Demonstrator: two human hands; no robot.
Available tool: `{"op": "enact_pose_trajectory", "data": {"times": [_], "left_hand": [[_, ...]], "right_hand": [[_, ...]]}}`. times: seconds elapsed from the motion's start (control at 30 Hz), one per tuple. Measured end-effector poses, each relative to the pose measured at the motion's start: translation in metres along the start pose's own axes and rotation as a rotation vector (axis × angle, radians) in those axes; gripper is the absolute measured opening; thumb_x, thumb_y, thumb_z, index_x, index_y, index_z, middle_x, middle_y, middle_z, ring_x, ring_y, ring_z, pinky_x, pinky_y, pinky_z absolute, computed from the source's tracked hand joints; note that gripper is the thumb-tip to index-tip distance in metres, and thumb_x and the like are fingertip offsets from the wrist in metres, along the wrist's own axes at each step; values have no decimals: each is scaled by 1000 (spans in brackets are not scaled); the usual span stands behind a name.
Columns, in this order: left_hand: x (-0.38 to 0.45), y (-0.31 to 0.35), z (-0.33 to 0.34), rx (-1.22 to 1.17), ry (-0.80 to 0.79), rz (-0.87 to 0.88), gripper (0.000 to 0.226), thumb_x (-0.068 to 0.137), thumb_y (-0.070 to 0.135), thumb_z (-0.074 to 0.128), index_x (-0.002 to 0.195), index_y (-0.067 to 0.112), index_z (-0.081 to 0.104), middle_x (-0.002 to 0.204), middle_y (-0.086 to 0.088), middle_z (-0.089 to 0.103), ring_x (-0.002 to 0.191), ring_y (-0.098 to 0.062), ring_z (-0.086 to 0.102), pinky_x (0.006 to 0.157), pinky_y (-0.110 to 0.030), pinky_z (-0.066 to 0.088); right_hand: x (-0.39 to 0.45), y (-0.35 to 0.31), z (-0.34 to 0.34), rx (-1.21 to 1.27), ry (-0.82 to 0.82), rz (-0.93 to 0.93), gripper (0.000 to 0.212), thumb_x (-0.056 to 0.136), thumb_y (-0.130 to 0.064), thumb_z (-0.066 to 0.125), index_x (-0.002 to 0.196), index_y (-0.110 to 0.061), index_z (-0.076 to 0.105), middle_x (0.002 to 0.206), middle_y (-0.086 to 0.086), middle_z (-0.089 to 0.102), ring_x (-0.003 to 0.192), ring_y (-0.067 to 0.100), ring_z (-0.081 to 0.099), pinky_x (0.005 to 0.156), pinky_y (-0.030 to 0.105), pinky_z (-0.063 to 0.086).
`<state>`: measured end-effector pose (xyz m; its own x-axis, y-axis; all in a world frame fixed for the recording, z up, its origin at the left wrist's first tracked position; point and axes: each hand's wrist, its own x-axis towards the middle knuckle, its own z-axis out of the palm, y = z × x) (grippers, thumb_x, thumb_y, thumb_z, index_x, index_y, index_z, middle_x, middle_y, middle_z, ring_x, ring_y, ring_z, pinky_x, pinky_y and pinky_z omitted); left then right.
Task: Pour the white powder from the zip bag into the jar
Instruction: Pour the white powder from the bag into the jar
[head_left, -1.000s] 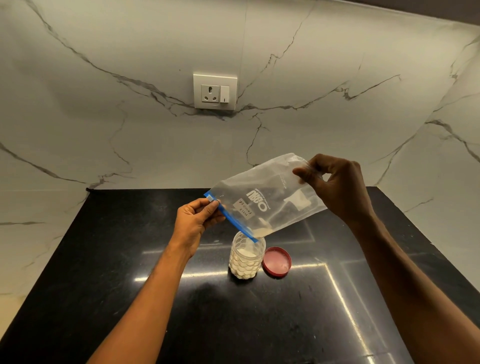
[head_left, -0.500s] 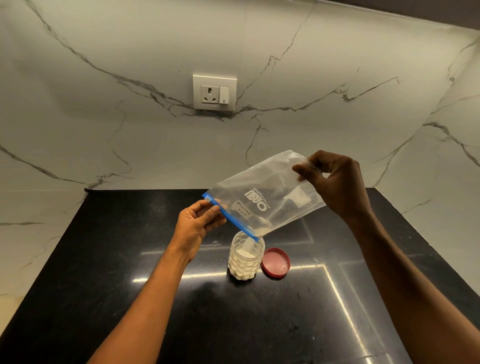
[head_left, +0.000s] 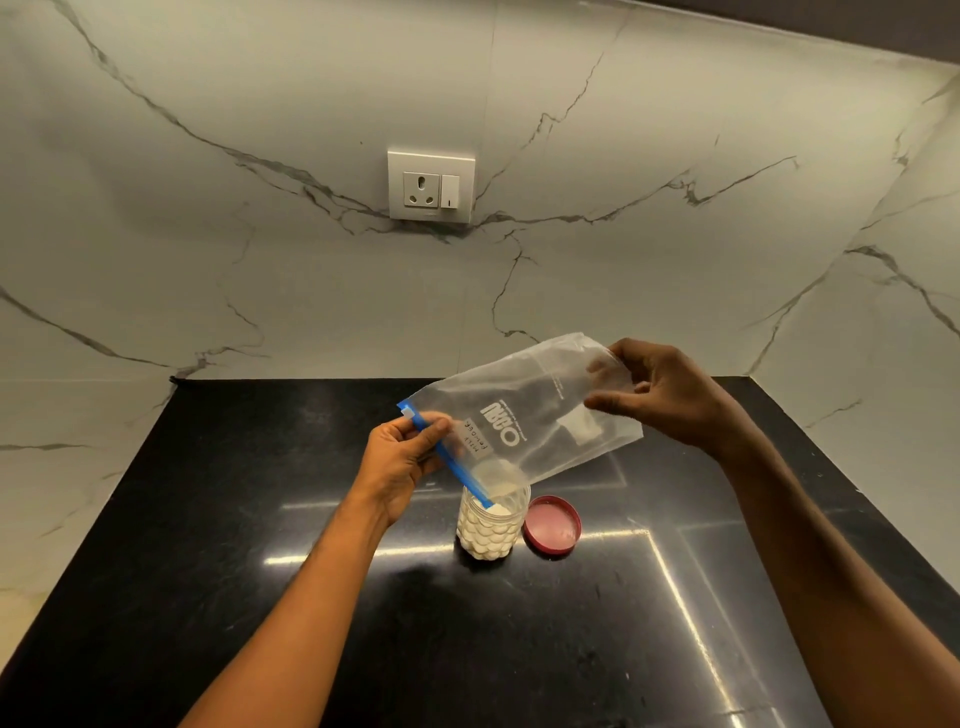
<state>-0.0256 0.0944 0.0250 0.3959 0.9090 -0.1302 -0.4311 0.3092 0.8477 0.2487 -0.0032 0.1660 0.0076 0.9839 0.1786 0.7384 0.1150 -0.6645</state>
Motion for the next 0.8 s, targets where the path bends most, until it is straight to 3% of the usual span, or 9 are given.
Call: {"op": "enact_pose_trajectory", "data": {"times": [0.17, 0.27, 0.33, 0.47, 0.63, 0.8], "left_hand": [[0, -3, -5, -33, 8, -10, 27, 77, 12, 68, 101, 2, 69, 101, -12, 73, 97, -24, 71, 77, -35, 63], [0, -5, -5, -41, 10, -13, 29, 76, 13, 69, 102, 2, 69, 102, -12, 73, 97, -25, 71, 80, -37, 63], [0, -6, -5, -34, 12, -12, 28, 75, 13, 69, 101, 3, 69, 100, -11, 74, 96, -25, 72, 80, -37, 63], [2, -8, -6, -16, 19, -14, 28, 75, 14, 70, 101, 3, 69, 102, -13, 74, 101, -29, 72, 84, -42, 61], [1, -10, -7, -7, 12, -10, 25, 79, 14, 68, 100, 2, 69, 94, -14, 75, 97, -29, 72, 87, -44, 60], [-1, -7, -8, -18, 17, 15, 23, 81, 13, 67, 100, 1, 69, 88, -15, 74, 91, -28, 73, 82, -41, 62]], "right_hand": [[-9, 20, 11, 64, -155, 141, 48, 74, -23, 84, 118, -22, 64, 109, -3, 71, 102, 15, 68, 92, 45, 57], [-13, 21, 16, 54, -135, 156, 42, 77, -13, 81, 113, -26, 63, 105, -2, 71, 97, 17, 69, 86, 41, 59], [-13, 20, 14, 27, -82, 112, 36, 81, -12, 78, 112, -24, 66, 100, -2, 72, 89, 16, 71, 79, 39, 62], [-14, 15, 17, -26, 50, 45, 33, 83, -20, 76, 115, -13, 70, 101, 0, 75, 90, 11, 71, 83, 36, 60], [-16, 7, 25, -71, 157, -46, 27, 84, -27, 75, 105, -11, 72, 94, 2, 75, 84, 10, 71, 76, 29, 60], [-15, 1, 26, -57, 156, -92, 29, 84, -25, 76, 107, -10, 69, 96, 1, 74, 86, 9, 71, 76, 28, 61]]}}
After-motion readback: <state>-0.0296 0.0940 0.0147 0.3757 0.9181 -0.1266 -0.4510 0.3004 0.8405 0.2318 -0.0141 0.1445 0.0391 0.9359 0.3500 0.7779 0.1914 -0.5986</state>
